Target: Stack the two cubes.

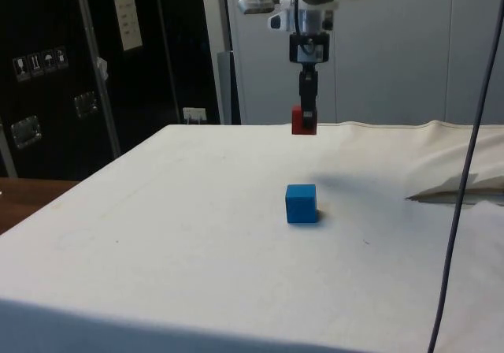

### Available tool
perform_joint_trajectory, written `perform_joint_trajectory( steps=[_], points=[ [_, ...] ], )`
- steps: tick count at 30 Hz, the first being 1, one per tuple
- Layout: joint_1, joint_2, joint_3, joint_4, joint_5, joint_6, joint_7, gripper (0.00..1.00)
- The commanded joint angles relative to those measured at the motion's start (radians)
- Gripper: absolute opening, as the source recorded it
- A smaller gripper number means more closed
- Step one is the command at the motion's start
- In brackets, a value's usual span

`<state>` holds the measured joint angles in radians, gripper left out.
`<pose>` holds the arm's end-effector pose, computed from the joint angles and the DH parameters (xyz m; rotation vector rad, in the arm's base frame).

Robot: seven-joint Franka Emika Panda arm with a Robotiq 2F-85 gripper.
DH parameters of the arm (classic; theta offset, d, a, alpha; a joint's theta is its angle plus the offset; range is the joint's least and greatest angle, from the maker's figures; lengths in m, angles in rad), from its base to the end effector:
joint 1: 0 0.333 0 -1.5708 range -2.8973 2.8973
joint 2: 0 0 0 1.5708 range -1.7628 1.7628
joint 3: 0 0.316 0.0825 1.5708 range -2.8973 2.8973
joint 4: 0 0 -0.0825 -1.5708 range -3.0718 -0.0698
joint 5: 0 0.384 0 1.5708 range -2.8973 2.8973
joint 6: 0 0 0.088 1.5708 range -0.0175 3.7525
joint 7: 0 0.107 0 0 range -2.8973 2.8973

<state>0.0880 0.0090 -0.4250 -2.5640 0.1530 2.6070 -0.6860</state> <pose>0.4264 -0.1531 0.2654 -3.0718 -0.3373 -0.1050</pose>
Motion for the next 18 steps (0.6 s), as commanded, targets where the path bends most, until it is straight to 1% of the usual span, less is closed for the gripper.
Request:
perform_joint_trajectory(
  steps=[1, 2, 6, 7, 8, 10, 11, 14, 15, 16, 18],
  points=[
    [0.002, 0.005, 0.001, 0.001, -0.033, 0.001, 0.033, 0.01],
    [0.004, 0.006, 0.009, -0.002, -0.043, 0.005, 0.049, 0.01],
    [0.006, 0.005, 0.027, -0.006, -0.066, 0.008, 0.085, 0.01],
    [0.005, -0.001, 0.030, -0.005, -0.037, 0.000, 0.060, 0.01],
    [0.007, 0.005, 0.031, -0.007, -0.072, 0.009, 0.095, 0.01],
    [0.008, 0.005, 0.041, -0.009, -0.085, 0.009, 0.115, 0.01],
    [0.008, 0.004, 0.051, -0.010, -0.099, 0.008, 0.134, 0.01],
    [0.008, 0.004, 0.064, -0.011, -0.118, 0.007, 0.162, 0.01],
    [0.007, -0.001, 0.064, -0.010, -0.085, 0.000, 0.131, 0.01],
    [0.009, 0.002, 0.067, -0.011, -0.125, 0.006, 0.171, 0.01],
    [0.010, -0.003, 0.078, -0.012, -0.144, 0.003, 0.196, 0.01]
  ],
)
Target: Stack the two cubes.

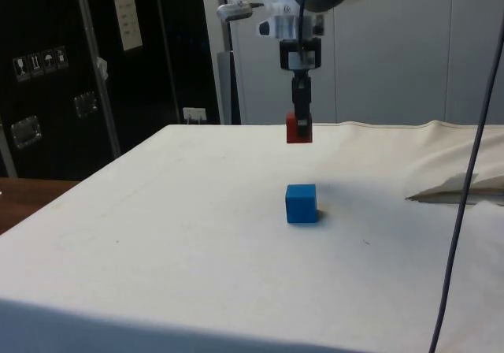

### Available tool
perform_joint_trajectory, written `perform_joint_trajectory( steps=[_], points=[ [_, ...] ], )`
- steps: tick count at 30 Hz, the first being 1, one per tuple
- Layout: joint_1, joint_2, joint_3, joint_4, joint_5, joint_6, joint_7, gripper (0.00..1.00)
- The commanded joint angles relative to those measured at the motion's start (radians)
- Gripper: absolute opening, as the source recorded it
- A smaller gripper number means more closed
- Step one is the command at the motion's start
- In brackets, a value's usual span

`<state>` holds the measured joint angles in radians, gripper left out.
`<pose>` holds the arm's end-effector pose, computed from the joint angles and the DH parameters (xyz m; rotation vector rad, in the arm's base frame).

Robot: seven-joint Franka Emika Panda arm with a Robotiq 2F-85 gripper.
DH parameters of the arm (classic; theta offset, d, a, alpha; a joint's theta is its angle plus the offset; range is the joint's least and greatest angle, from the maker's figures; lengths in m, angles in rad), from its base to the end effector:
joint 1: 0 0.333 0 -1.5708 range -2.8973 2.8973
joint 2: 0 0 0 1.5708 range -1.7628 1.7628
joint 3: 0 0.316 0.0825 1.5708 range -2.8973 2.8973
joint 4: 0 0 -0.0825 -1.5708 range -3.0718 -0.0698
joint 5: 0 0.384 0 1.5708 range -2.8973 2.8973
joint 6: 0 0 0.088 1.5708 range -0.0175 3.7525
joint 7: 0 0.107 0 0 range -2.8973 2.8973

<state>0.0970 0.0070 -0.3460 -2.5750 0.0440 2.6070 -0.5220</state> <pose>0.4350 -0.1117 0.2622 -3.1101 -0.3679 -0.0490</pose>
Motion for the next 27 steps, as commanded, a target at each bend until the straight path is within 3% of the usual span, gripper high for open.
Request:
perform_joint_trajectory(
  steps=[1, 3, 4, 5, 8, 13, 14, 15, 22, 23, 24, 27],
  points=[
    [0.001, -0.003, 0.002, -0.001, -0.040, 0.002, 0.039, 0.01],
    [0.001, -0.010, 0.010, -0.002, -0.051, -0.001, 0.054, 0.01],
    [0.000, -0.006, 0.011, 0.000, -0.016, 0.000, 0.024, 0.01],
    [0.000, -0.014, 0.014, -0.003, -0.055, -0.002, 0.060, 0.01],
    [-0.001, -0.035, 0.029, -0.006, -0.069, -0.010, 0.087, 0.01],
    [-0.001, -0.059, 0.048, -0.007, -0.085, -0.027, 0.119, 0.01],
    [0.001, -0.060, 0.047, -0.008, -0.055, -0.025, 0.091, 0.01],
    [-0.002, -0.067, 0.056, -0.007, -0.090, -0.033, 0.129, 0.01],
    [-0.001, -0.083, 0.086, -0.007, -0.120, -0.048, 0.177, 0.01],
    [0.001, -0.082, 0.085, -0.008, -0.092, -0.043, 0.152, 0.01],
    [-0.001, -0.084, 0.091, -0.007, -0.124, -0.051, 0.185, 0.01],
    [-0.001, -0.088, 0.113, -0.007, -0.141, -0.059, 0.217, 0.01]
  ],
)
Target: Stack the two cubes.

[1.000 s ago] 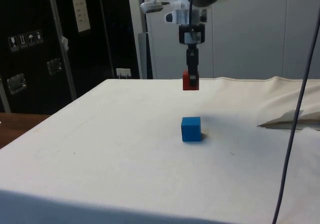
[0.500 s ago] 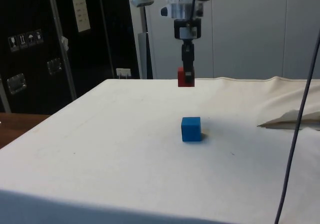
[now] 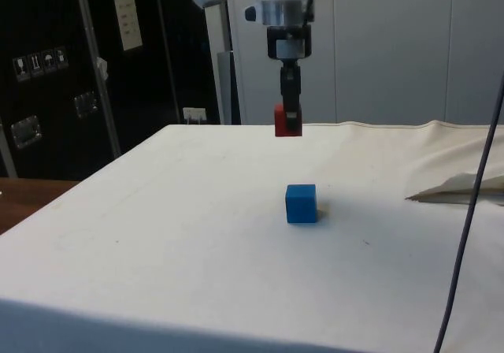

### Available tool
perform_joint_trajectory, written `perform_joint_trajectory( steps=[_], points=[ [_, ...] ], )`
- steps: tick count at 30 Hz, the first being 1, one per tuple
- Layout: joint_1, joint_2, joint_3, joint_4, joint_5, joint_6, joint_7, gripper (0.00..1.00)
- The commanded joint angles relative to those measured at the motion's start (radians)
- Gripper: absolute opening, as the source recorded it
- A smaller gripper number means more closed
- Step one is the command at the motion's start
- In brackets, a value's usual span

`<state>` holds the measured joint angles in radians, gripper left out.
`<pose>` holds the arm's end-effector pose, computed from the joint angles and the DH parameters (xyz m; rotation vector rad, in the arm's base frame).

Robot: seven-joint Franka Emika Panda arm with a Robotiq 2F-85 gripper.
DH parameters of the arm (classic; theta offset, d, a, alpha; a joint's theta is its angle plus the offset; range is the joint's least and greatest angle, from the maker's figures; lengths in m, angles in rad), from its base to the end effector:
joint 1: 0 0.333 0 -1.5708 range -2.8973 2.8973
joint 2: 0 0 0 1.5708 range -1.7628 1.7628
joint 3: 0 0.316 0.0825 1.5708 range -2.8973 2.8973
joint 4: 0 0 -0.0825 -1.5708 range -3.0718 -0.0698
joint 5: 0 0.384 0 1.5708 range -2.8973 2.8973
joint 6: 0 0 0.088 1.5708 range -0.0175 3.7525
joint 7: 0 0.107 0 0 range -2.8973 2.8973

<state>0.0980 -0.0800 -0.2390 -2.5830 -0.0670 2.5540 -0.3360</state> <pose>0.4412 -0.0606 0.2921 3.0859 0.3880 0.0672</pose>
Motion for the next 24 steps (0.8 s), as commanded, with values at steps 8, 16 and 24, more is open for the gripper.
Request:
perform_joint_trajectory(
  steps=[8, 16, 24],
  points=[
    [0.000, 0.000, 0.047, -0.015, -0.042, 0.005, 0.080, 0.01],
    [0.001, 0.001, 0.088, -0.044, -0.041, 0.022, 0.122, 0.01],
    [0.002, 0.005, 0.129, -0.059, -0.041, 0.036, 0.165, 0.01]
  ],
)
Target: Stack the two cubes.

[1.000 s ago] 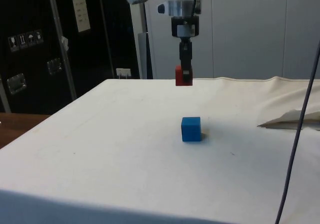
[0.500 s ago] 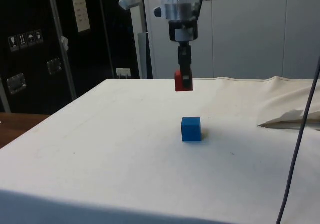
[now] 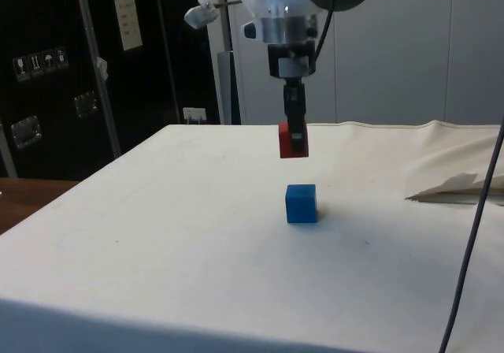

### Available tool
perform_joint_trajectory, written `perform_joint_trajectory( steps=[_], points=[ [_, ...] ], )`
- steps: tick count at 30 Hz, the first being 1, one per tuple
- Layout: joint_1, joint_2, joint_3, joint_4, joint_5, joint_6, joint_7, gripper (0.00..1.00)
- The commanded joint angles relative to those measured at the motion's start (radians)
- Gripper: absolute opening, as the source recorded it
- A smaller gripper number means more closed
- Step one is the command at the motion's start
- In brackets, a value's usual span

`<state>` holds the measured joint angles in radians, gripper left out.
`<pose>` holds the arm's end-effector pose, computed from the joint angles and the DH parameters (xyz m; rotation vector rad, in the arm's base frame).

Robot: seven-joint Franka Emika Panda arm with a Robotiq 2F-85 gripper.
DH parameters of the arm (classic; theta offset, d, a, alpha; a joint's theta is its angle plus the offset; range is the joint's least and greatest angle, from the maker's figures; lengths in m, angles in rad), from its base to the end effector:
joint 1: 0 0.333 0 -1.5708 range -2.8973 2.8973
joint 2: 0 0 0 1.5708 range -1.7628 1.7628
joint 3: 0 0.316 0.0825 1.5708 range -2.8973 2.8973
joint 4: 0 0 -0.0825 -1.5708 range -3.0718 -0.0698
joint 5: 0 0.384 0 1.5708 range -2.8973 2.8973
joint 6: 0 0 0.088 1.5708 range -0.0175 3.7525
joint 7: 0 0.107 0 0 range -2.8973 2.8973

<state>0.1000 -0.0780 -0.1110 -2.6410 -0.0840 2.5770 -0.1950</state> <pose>0.4261 -0.0026 0.2721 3.0784 0.3945 0.0155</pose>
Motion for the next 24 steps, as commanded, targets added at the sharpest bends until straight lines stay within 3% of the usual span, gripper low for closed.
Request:
perform_joint_trajectory(
  steps=[1, 7, 8, 9, 14, 16, 17, 24],
  points=[
    [0.000, 0.004, 0.007, -0.001, -0.024, 0.013, 0.029, 0.01],
    [0.002, 0.019, 0.045, -0.005, -0.020, 0.023, 0.072, 0.01],
    [0.002, 0.013, 0.041, -0.004, 0.000, 0.011, 0.046, 0.01],
    [0.002, 0.022, 0.050, -0.005, -0.019, 0.025, 0.077, 0.01],
    [0.005, 0.046, 0.076, -0.007, -0.014, 0.044, 0.112, 0.01],
    [0.005, 0.046, 0.077, -0.005, 0.000, 0.035, 0.096, 0.01],
    [0.006, 0.054, 0.082, -0.010, -0.013, 0.052, 0.122, 0.01],
    [0.006, 0.077, 0.098, -0.028, -0.009, 0.094, 0.148, 0.01]
  ],
)
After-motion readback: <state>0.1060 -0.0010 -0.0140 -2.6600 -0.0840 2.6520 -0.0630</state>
